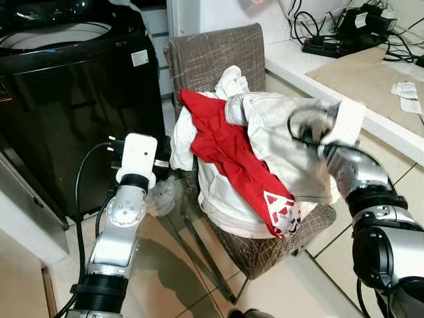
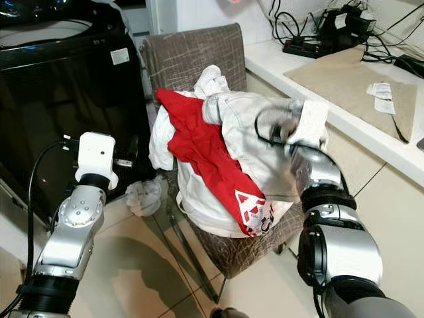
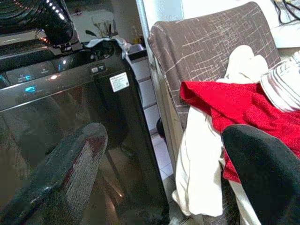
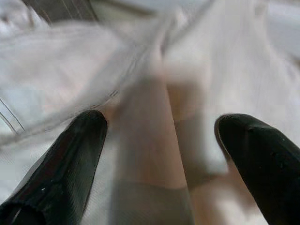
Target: Clothes washing
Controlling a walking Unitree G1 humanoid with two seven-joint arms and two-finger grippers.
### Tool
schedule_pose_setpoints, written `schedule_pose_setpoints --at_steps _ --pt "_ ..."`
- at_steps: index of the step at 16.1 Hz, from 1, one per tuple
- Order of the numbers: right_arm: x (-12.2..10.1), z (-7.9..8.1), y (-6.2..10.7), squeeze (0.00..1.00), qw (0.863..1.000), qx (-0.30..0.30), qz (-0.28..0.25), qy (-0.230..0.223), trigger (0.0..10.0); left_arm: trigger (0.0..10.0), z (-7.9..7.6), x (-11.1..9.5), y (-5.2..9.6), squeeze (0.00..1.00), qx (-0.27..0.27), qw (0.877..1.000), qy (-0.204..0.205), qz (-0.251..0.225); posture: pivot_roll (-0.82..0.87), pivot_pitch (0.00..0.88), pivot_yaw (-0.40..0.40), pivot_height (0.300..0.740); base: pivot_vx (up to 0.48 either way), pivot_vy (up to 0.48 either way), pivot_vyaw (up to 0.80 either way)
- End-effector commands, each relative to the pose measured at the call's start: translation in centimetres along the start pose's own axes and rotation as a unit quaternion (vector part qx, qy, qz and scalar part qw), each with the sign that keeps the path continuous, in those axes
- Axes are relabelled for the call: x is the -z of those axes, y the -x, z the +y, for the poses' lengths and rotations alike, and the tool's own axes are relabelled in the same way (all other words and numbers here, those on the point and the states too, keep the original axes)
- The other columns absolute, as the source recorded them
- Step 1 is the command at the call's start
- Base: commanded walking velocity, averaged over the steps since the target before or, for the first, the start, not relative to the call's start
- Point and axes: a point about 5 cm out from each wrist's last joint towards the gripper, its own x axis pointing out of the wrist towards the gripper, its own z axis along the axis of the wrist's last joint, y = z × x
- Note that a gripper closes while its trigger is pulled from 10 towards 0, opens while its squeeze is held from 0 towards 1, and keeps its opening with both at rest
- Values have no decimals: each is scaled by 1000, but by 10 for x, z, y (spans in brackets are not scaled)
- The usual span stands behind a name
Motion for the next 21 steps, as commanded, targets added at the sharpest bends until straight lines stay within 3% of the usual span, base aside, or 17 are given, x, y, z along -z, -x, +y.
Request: schedule_pose_setpoints --at_steps 1,4,6,8,13,21 --pt "6 2 -1 0 1000 0 20 -13 10000 10000 1 -4 0 0 -2 1000 -4 -6 -3 0 -28 740 0 0 0" --pt "41 7 1 0 997 -9 80 9 10000 10000 1 -7 -3 0 -5 1000 -5 -8 0 0 -31 740 0 0 0" --pt "56 7 3 0 995 -10 102 2 0 10000 0 -7 -4 0 -4 1000 -6 -10 8 0 -33 740 0 0 0" --pt "62 9 4 0 994 -13 105 13 0 10000 1 -10 -6 0 -7 1000 -10 -14 15 0 -35 740 0 0 0" --pt "54 22 2 0 997 -26 49 57 0 10000 3 -9 -6 0 -13 1000 -10 -13 24 0 -42 740 0 0 0" --pt "79 25 8 0 994 -38 55 88 0 10000 -6 -8 -9 0 2 1000 -7 -8 -7 0 -35 740 0 0 0"
